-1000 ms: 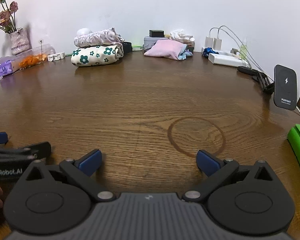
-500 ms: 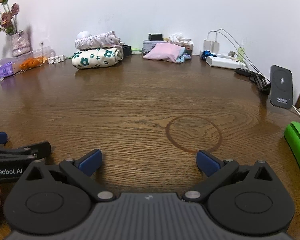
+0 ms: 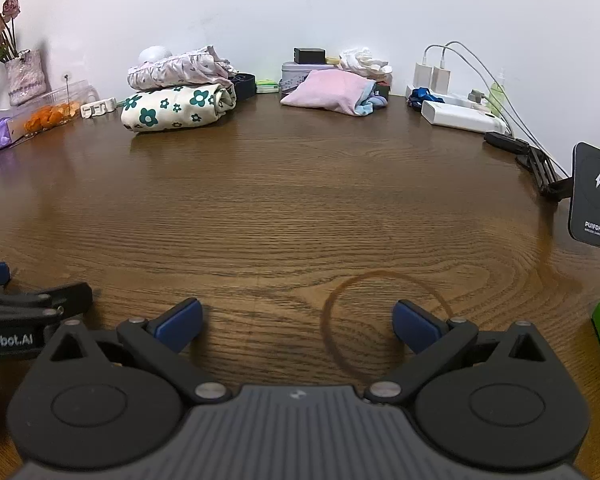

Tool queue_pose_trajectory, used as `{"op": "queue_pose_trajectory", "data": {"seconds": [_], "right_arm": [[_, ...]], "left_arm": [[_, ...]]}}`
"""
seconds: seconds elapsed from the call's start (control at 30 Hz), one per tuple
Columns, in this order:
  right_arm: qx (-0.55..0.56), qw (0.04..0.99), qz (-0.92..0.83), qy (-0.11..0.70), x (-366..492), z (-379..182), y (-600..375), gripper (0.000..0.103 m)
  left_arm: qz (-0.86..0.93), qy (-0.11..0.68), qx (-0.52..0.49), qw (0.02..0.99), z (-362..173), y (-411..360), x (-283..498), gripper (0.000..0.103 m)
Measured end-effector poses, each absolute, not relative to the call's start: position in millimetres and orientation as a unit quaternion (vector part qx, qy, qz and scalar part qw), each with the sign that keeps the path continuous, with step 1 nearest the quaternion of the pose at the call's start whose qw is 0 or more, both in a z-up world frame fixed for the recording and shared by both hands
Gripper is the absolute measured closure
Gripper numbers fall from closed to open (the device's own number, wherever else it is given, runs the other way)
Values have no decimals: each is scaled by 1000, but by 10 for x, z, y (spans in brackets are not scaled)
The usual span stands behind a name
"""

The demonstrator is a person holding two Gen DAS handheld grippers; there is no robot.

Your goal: Fold clothes

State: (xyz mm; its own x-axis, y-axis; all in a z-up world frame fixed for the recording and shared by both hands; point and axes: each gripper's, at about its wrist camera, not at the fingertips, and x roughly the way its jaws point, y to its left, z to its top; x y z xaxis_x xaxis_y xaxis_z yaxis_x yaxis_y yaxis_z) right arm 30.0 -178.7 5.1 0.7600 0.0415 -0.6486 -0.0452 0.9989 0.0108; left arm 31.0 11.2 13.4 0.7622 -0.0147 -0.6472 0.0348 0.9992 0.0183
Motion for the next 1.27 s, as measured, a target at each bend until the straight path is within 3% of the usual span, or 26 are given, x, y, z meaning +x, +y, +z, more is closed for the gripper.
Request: {"op": "queue_pose_trajectory", "data": {"seconds": [1.27], "right_arm": [[-3,938,24,346,326,46,-1811,1]], "left_arm": [[-8,342,10,939,104,107,314,0]]}}
